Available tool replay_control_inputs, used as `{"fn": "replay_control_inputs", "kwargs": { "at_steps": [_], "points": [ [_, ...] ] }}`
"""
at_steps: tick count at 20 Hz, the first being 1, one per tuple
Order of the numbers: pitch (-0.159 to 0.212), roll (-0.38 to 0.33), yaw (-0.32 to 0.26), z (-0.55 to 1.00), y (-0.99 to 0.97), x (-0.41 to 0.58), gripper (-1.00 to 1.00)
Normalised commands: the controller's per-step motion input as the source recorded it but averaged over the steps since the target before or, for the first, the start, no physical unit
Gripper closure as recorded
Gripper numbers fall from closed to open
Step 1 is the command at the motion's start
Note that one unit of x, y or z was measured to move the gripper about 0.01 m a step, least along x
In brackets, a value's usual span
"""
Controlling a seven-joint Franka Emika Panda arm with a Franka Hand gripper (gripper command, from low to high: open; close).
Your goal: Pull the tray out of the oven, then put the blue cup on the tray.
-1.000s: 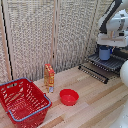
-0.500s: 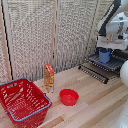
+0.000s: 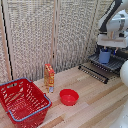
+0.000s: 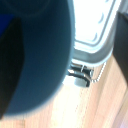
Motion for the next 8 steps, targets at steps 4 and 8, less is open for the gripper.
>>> {"fn": "replay_control_inputs", "kwargs": {
  "at_steps": [4,8],
  "points": [
    [0.006,-0.022,-0.119,0.87,0.03,0.081,-1.0],
    [0.033,-0.035,-0.138,0.78,0.03,0.106,-1.0]
  ]
}}
